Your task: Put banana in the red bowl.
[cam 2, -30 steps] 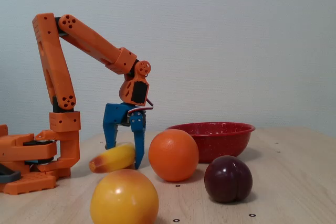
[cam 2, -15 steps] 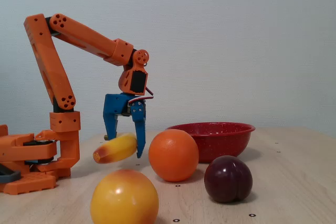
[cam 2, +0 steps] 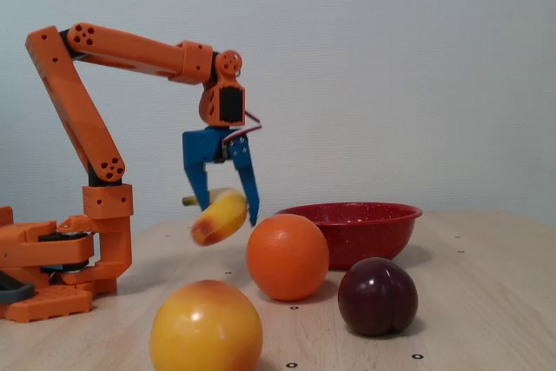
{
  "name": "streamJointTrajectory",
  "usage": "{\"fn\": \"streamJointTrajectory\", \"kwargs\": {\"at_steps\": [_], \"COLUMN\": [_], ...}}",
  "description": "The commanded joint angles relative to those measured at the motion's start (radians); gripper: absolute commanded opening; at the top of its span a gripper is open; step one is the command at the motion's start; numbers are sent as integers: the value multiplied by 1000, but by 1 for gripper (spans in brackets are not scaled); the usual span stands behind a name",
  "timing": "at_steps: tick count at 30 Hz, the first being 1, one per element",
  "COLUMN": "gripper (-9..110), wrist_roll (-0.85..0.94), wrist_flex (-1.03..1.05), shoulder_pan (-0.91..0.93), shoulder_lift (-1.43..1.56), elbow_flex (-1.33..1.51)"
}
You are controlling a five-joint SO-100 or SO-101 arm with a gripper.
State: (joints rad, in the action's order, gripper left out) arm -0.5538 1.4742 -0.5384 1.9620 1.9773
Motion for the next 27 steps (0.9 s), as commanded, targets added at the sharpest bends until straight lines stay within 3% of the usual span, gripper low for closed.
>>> {"fn": "streamJointTrajectory", "kwargs": {"at_steps": [1,17,27], "gripper": [0,0,0], "wrist_roll": [54,259,374], "wrist_flex": [5,-60,-213], "shoulder_pan": [23,17,49], "shoulder_lift": [109,114,12], "elbow_flex": [-121,-402,-522]}}
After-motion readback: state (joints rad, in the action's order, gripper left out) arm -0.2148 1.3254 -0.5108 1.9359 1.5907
